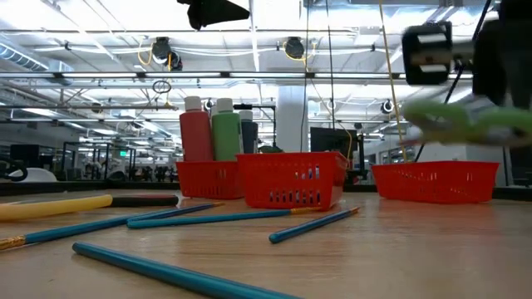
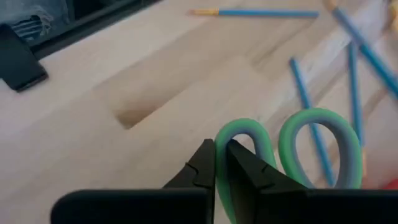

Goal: Pick & Place Paint Supplies
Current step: Put the green scissors into the middle red bin

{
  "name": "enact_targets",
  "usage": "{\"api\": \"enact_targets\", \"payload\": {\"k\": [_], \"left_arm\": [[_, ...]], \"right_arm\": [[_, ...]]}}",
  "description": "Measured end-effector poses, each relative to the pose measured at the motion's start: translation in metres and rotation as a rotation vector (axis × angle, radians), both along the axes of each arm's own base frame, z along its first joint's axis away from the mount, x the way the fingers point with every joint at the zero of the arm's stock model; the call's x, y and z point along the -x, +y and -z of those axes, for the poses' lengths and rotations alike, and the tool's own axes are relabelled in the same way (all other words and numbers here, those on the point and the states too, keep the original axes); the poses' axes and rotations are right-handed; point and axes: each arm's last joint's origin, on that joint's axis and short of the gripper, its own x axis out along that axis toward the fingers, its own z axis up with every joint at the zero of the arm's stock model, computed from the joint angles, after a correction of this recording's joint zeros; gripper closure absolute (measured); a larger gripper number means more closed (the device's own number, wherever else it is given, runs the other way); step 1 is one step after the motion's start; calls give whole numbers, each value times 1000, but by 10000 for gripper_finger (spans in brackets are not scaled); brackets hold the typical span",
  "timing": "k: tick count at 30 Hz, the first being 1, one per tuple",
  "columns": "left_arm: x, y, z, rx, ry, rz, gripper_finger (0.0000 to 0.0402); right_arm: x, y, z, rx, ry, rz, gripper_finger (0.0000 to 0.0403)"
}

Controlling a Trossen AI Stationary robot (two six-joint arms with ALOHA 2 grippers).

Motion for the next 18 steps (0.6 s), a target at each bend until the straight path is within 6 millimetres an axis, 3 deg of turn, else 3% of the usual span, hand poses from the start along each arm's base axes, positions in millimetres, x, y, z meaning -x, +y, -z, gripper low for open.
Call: {"api": "enact_targets", "payload": {"k": [7,13,18], "left_arm": [[0,0,0,0,0,0,36],[0,0,0,0,0,0,36],[0,0,0,0,0,0,36]], "right_arm": [[-24,-9,-31,130,-131,-18,395],[-50,-56,-41,154,-155,26,395],[-65,-98,-28,106,-95,45,395]]}}
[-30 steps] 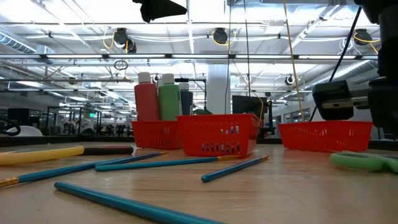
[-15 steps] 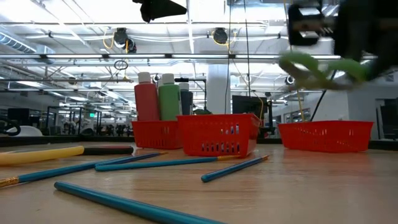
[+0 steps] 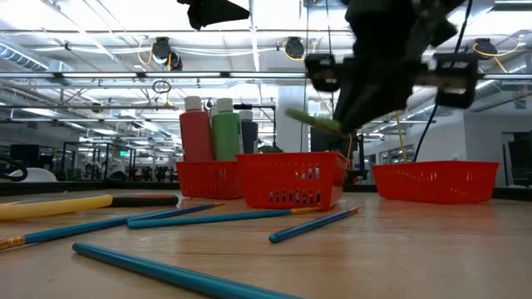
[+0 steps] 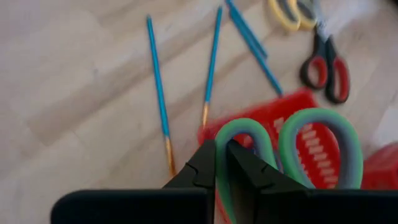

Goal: Pick & Place Paint Supplies
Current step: Put the green scissors into the middle red bin, then adjust the middle red bin on the table

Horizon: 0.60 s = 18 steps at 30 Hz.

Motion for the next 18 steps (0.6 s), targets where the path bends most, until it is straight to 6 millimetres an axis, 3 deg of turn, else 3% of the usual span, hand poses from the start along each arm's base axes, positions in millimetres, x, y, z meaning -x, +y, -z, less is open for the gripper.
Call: {"api": "enact_targets", "payload": {"k": [6,18], "left_arm": [[0,0,0,0,0,0,36],[0,0,0,0,0,0,36]], "right_arm": [[-9,-22,10,-23,4,-18,394],[-18,-30,23,-17,5,10,313]]}}
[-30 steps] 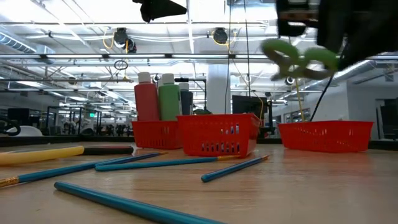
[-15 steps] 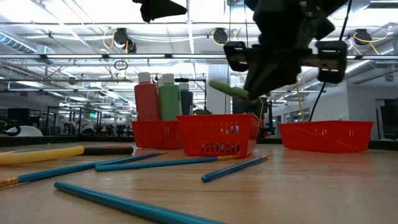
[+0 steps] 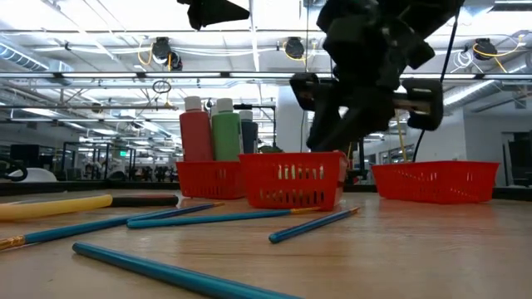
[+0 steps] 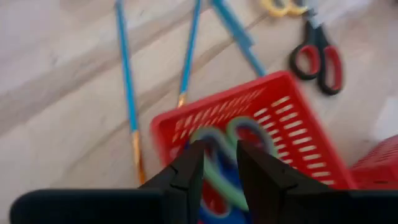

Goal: Pick & Place Paint Supplies
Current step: Adjust the middle red bin on the table

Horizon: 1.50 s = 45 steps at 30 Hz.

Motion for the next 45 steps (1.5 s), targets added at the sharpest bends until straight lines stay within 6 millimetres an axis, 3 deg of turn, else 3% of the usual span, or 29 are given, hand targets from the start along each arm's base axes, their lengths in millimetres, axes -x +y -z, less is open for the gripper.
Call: {"api": "enact_targets", "payload": {"k": [7,12,14,17,22,31,45], "left_arm": [[0,0,0,0,0,-1,36],[0,0,0,0,0,-1,36],[0,0,0,0,0,0,36],[0,0,0,0,0,-1,36],[0,0,0,0,0,-1,36],[0,0,0,0,0,-1,36],[0,0,0,0,0,-1,36]], "right_arm": [[5,17,-26,-62,-84,139,298],[7,44,-40,-383,-64,331,318],[6,59,-34,-447,-82,410,343],[5,81,-14,-401,-117,478,389],[3,104,11,-428,-102,547,395],[5,95,46,-355,37,750,402],[-6,46,46,-229,3,863,402]]}}
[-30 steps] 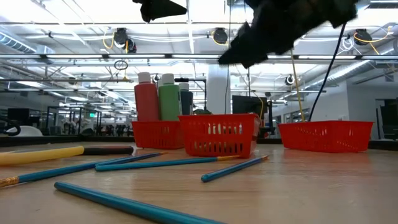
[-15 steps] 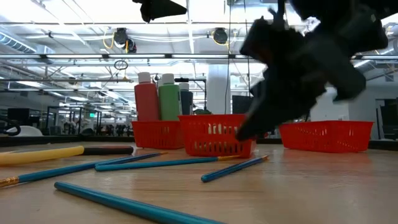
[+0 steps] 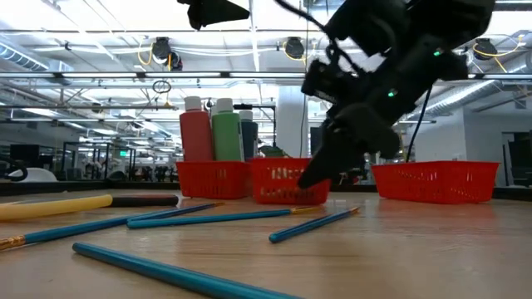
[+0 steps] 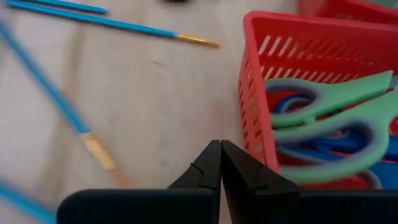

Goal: Pick & Place Paint Supplies
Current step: Adjust the middle red bin on the table, then adjust the right red bin on the table

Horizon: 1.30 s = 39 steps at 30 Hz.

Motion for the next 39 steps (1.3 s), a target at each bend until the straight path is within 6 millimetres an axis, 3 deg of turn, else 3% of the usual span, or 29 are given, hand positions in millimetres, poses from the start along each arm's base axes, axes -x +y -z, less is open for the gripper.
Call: {"api": "enact_targets", "payload": {"k": [12,18,23,27,30,39], "left_arm": [[0,0,0,0,0,0,36],[0,0,0,0,0,0,36],[0,0,0,0,0,0,36],[0,0,0,0,0,0,36],[0,0,0,0,0,0,36],[0,0,0,0,0,0,36]], "right_arm": [[-6,-45,1,42,29,70,403],[-5,-38,0,-6,38,2,403],[5,-21,-26,6,9,-59,403],[22,-10,-50,1,3,-53,403],[47,-8,-64,73,77,66,403],[145,-42,-94,197,241,777,403]]}}
